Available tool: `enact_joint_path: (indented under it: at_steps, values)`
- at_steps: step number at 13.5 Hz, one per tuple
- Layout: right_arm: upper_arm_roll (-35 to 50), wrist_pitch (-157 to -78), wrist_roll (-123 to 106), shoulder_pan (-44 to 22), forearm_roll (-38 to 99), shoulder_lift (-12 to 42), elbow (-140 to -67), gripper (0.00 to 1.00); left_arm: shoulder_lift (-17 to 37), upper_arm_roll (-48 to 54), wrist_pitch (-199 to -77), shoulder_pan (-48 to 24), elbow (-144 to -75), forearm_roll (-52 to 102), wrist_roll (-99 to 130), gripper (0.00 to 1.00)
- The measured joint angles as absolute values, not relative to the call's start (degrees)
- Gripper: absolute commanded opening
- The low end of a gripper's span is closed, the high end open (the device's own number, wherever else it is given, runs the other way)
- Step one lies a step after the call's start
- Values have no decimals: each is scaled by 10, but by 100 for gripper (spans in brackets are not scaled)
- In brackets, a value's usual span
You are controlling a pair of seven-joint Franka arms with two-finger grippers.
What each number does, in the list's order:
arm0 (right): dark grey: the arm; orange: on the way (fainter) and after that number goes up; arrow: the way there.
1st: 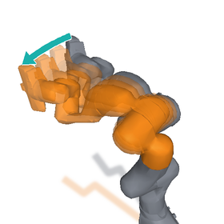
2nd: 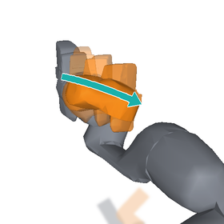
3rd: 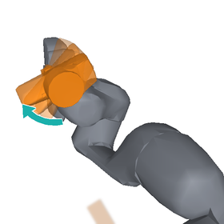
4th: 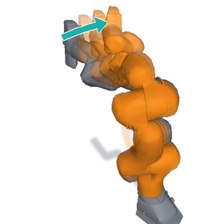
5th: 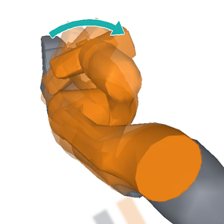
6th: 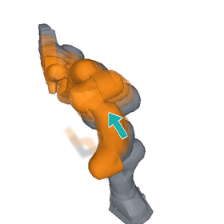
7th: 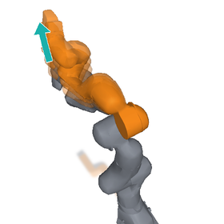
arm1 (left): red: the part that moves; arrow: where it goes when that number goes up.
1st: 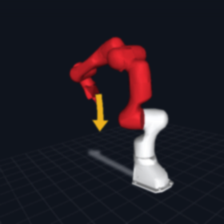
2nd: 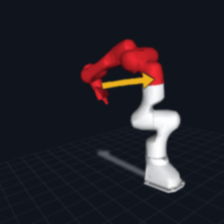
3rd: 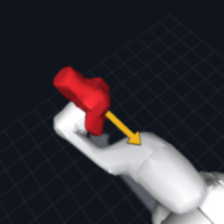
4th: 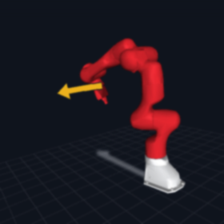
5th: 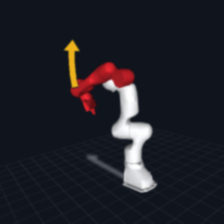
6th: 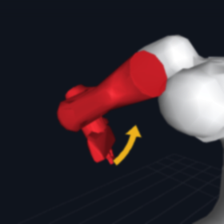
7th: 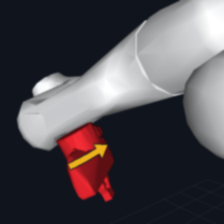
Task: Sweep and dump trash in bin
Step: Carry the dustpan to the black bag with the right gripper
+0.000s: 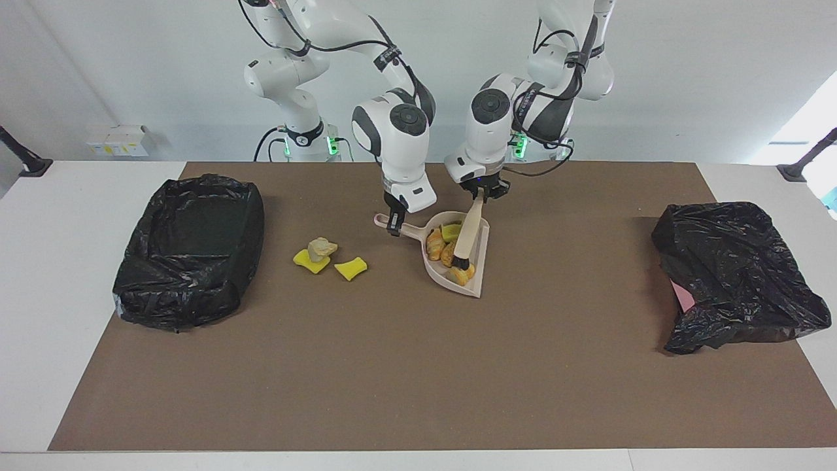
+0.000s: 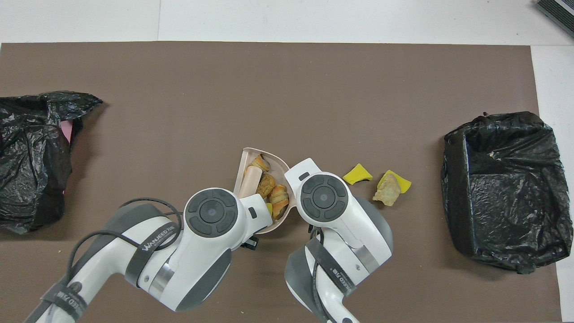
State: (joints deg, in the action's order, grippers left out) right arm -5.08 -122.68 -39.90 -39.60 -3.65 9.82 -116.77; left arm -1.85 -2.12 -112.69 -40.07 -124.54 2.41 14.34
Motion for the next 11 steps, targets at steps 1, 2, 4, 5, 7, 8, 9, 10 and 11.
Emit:
enact_joint_path:
  at_steps: [1,2,4,5,7,8,9,10,11]
  values:
    - [-51,-1227,-399,-395,-36,98,-1168,0,-23,-25,-1127,-384,-1243,24,144,0]
    - [-51,-1226,-399,-393,-37,98,-1167,0,-27,-28,-1126,-360,-1242,25,144,0]
    - [-52,-1221,-401,-387,-37,97,-1165,0,-31,-31,-1118,-318,-1242,25,144,0]
    - [-53,-1215,-403,-378,-37,93,-1163,0,-31,-32,-1112,-302,-1242,25,144,0]
    - [-54,-1202,-418,-352,-37,79,-1158,0,-32,-33,-1103,-292,-1244,26,144,0]
    - [-55,-1191,-434,-334,-37,67,-1155,0,-34,-32,-1101,-290,-1247,26,145,0]
    - [-55,-1179,-455,-311,-37,51,-1153,0,-37,-33,-1101,-288,-1256,26,147,0]
    - [-57,-1166,-476,-288,-37,34,-1152,0,-44,-31,-1102,-288,-1269,27,152,0]
    - [-58,-1155,-493,-267,-37,16,-1152,0,-54,-28,-1103,-290,-1285,28,165,0]
